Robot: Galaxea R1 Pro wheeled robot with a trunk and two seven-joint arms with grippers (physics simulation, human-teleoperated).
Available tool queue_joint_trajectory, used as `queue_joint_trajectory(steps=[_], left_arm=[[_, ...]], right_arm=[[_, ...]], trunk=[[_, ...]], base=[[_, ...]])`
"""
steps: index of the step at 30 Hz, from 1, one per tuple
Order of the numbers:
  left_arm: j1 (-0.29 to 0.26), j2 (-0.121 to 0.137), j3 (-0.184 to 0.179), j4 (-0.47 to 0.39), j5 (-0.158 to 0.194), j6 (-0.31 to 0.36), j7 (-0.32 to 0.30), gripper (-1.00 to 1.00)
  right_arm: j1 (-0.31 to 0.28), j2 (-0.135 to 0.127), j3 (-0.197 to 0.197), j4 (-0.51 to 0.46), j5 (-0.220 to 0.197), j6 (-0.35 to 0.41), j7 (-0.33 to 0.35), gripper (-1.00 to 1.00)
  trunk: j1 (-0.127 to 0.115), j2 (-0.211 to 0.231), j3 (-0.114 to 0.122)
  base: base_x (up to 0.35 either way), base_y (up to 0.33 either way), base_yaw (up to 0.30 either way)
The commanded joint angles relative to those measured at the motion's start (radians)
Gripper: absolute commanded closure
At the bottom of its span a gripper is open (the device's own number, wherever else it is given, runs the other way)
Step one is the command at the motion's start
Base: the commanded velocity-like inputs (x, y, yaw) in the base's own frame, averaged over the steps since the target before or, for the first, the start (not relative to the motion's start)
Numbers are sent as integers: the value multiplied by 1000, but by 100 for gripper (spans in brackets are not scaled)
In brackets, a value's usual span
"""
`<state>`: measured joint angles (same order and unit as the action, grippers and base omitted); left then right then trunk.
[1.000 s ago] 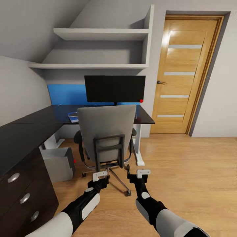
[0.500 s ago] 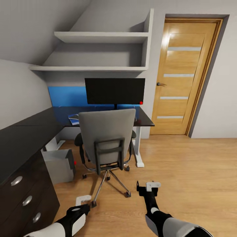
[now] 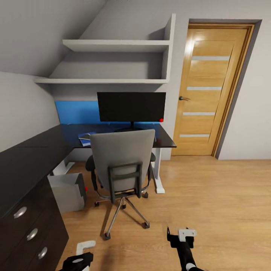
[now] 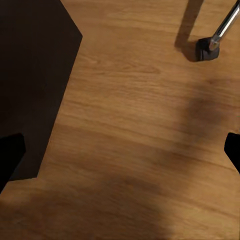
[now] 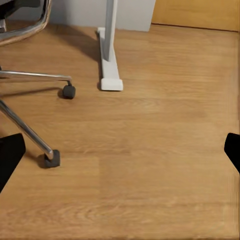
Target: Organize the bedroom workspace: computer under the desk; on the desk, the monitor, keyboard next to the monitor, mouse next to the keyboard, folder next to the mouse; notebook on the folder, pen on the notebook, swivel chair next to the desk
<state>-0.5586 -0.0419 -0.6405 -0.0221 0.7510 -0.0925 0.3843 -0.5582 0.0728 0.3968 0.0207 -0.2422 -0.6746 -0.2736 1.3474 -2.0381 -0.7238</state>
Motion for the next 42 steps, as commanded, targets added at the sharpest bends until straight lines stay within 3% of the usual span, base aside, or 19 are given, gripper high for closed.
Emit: queue_joint_trajectory(steps=[1,6,11,15,20,26,34,42], left_arm=[[7,0,-9,0,10,-8,3,-100],[69,2,-10,0,9,-48,1,-100],[146,10,-10,1,7,-71,1,-100],[217,26,-11,0,6,-170,0,-100],[273,29,-11,1,3,-271,-2,-100],[296,31,-11,0,2,-342,-11,-100],[299,31,-11,0,4,-350,-19,-100],[299,28,-12,1,5,-346,-18,-100]], right_arm=[[2,-1,9,2,-6,-2,-3,-100],[39,-7,10,2,-5,2,1,-100],[140,-7,10,3,-5,4,3,-100],[221,-8,10,4,-5,4,4,-100],[240,-7,10,3,-5,3,2,-100],[245,-7,10,2,-5,3,2,-100],[245,-7,10,2,-5,4,2,-100],[245,-7,10,2,-5,4,2,-100]], trunk=[[-4,7,2],[-23,42,18],[-42,77,34],[-58,105,46],[-77,140,62],[-100,182,81],[-108,196,87],[-138,252,112]], base=[[0,0,0],[0,0,0],[0,0,0],[0,0,0],[0,0,0],[0,0,0],[0,0,0],[0,0,0]])
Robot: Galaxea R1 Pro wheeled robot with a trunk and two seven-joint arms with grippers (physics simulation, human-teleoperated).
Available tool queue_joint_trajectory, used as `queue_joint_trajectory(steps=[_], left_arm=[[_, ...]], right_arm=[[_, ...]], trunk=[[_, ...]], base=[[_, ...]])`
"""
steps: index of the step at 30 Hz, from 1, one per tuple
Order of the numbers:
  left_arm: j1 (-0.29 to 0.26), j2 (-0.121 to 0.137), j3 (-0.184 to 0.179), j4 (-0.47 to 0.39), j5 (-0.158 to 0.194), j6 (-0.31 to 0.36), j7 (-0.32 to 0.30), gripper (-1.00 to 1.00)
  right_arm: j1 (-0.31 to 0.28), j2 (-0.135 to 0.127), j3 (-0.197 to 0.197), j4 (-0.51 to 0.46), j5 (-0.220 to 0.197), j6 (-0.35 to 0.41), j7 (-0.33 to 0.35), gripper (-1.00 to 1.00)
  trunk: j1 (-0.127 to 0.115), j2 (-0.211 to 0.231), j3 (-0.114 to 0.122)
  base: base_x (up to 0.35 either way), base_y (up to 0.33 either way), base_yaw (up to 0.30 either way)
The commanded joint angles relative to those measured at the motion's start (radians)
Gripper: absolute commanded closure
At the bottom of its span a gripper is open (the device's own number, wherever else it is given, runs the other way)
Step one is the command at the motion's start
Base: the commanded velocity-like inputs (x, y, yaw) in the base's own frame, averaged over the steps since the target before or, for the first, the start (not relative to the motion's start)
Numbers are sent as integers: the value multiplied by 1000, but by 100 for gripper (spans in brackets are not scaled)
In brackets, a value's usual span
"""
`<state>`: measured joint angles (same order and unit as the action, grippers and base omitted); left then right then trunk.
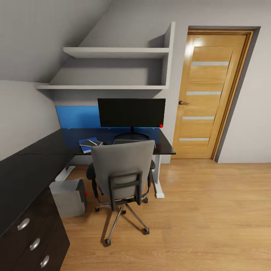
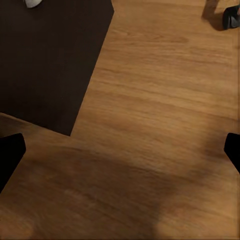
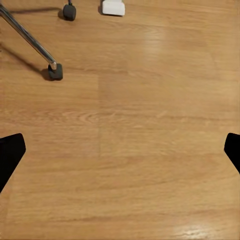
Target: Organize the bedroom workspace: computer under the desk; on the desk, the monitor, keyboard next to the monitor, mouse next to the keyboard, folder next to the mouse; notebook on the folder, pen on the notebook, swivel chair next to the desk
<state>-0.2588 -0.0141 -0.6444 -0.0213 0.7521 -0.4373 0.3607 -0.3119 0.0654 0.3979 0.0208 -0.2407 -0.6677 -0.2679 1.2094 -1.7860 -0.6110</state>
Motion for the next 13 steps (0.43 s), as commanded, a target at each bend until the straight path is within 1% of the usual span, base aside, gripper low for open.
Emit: queue_joint_trajectory(steps=[1,12,13], left_arm=[[0,0,-8,0,4,-1,6,-100],[-1,3,-2,-2,8,-1,8,-100],[-1,3,-2,-2,8,-1,8,-100]], right_arm=[[-1,1,9,2,-6,-3,-4,-100],[-1,1,9,2,-6,-3,-4,-100],[-1,1,9,2,-6,-3,-4,-100]], trunk=[[-4,7,2],[-46,84,37],[-46,84,37]], base=[[0,0,0],[0,0,0],[0,0,0]])
